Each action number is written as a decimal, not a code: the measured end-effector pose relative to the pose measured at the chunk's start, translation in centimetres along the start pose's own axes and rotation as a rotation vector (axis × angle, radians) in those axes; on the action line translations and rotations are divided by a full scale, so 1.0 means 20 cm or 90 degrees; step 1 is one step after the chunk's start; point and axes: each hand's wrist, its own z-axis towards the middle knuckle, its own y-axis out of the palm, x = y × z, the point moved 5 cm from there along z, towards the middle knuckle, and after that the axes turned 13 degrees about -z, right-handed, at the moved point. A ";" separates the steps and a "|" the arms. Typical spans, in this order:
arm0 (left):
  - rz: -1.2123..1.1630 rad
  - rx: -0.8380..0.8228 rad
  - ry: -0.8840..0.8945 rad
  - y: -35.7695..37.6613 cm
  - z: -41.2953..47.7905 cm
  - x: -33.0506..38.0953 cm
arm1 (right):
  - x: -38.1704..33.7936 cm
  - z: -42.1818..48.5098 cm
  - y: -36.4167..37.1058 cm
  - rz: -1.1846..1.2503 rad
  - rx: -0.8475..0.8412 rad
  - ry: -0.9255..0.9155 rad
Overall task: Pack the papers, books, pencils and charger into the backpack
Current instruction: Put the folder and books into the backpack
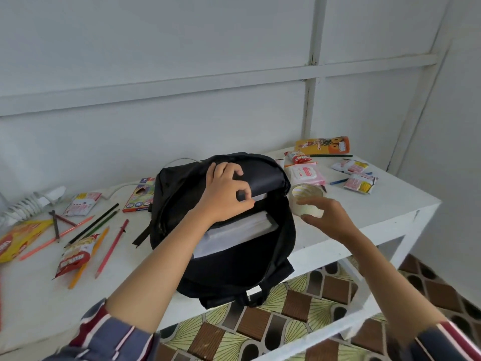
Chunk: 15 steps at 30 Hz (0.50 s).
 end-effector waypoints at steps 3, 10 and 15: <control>-0.041 0.054 0.063 0.06 0.08 0.08 | 0.11 0.02 -0.05 -0.027 0.035 0.029; 0.058 -0.134 -0.006 0.23 0.20 0.07 | 0.31 0.13 0.07 -0.056 -0.064 0.108; 0.044 -0.157 -0.020 0.24 0.21 0.03 | 0.33 0.17 0.15 -0.054 -0.026 0.120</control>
